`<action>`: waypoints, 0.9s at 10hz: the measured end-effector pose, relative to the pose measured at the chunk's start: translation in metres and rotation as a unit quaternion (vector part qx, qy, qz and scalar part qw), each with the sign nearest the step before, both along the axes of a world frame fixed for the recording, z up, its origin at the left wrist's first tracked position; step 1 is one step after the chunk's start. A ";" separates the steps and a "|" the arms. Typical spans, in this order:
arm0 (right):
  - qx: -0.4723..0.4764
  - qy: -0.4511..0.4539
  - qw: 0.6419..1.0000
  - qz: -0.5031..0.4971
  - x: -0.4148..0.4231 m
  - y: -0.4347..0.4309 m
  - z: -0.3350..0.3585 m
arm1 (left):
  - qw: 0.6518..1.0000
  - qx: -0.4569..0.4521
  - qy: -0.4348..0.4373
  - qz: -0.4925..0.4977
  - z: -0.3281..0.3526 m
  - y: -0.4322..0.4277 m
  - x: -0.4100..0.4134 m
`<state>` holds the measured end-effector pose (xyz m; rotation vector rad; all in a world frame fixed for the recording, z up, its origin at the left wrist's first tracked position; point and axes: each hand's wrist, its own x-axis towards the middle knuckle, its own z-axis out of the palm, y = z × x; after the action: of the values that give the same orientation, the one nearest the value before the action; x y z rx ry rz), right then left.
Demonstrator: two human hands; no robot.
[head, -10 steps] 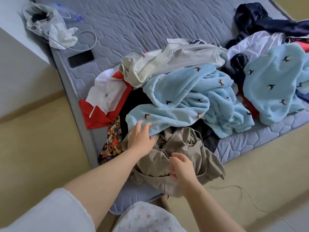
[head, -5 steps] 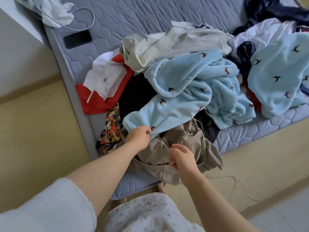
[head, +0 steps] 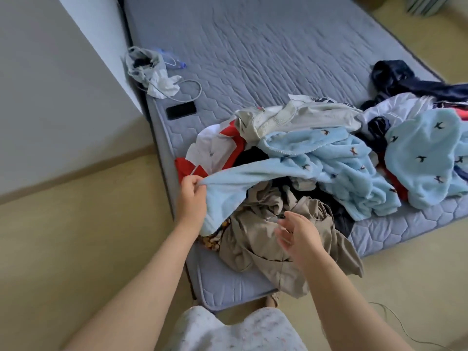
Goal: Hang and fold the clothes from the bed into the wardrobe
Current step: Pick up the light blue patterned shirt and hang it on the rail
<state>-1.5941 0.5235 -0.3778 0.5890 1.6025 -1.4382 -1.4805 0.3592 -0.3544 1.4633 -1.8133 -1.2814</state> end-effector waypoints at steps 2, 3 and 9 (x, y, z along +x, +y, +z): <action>-0.033 0.047 0.997 0.050 0.025 -0.033 0.044 | 0.948 0.150 0.257 0.112 0.087 -0.016 0.040; -0.048 0.124 0.985 0.107 0.031 -0.056 0.062 | 0.885 0.261 0.384 0.042 0.124 -0.009 0.056; -0.214 0.184 0.959 -0.032 0.012 -0.075 0.095 | 0.919 0.348 0.186 -0.004 0.107 -0.014 0.084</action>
<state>-1.5822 0.4484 -0.2828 0.1241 1.4819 -1.9573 -1.3968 0.3453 -0.2470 1.3879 -1.1562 -2.1803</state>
